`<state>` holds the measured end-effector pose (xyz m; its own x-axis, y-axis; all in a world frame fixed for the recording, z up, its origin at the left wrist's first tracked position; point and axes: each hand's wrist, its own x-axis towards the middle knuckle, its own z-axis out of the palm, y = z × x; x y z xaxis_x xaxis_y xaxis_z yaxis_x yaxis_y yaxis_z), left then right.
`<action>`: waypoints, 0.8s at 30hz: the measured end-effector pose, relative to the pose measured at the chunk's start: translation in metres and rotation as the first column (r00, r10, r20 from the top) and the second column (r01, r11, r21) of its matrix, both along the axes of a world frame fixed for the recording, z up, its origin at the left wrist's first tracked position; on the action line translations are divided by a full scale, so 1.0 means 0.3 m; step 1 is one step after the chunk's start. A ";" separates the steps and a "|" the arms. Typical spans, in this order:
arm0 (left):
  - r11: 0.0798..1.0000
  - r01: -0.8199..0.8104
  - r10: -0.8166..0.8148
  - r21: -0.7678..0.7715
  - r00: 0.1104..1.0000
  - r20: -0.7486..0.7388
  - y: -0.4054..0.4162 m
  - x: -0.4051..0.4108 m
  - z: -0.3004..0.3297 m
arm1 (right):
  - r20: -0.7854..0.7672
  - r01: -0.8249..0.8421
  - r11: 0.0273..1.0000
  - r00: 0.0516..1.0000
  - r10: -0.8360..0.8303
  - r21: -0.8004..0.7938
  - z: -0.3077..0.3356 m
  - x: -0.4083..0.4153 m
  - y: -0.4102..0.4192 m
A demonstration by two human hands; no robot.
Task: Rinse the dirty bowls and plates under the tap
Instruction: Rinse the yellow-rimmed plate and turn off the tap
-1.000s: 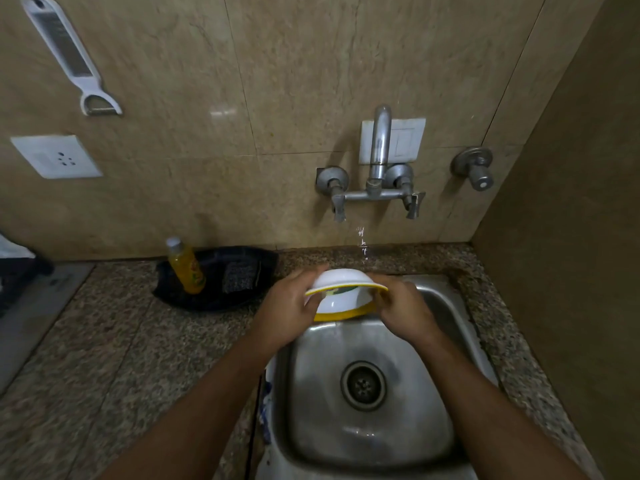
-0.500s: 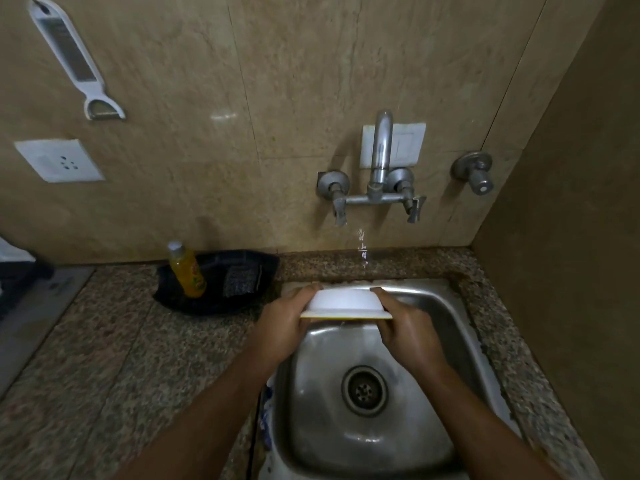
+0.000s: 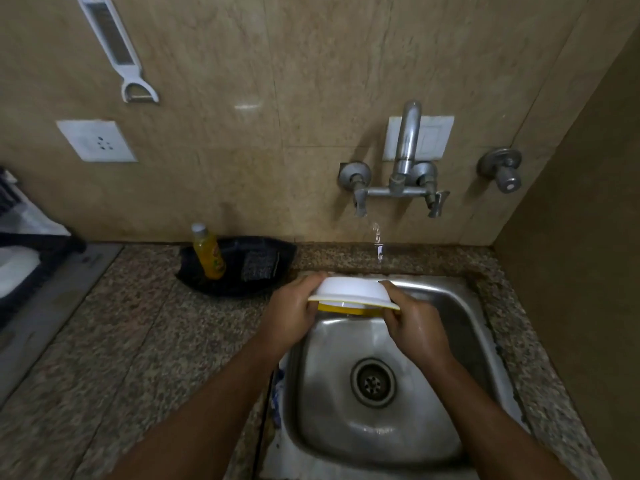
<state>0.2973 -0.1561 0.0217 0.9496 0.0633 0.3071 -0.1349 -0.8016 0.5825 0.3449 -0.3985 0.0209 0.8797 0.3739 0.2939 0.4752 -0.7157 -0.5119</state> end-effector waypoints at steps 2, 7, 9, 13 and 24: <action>0.999 -0.006 0.005 -0.033 1.000 -0.025 0.009 -0.002 0.007 | -0.001 0.000 1.000 1.000 0.000 0.004 -0.001 0.007 0.008; 1.000 -0.024 0.024 -0.002 0.987 -0.160 0.074 -0.058 0.052 | 0.007 -0.085 0.995 0.996 0.085 -0.058 0.041 0.017 0.068; 0.993 -0.120 0.117 -0.009 0.980 -0.158 0.137 -0.114 0.078 | -0.002 -0.166 0.986 0.986 0.166 -0.024 0.086 0.013 0.139; 0.966 -0.257 0.256 -0.010 0.964 -0.071 0.335 -0.246 0.195 | -0.061 -0.429 0.891 0.895 0.442 0.150 0.166 -0.016 0.362; 0.797 -0.576 0.574 0.179 0.816 0.071 1.039 -0.758 0.626 | 0.012 -0.787 0.568 0.588 0.809 0.239 0.434 -0.269 1.303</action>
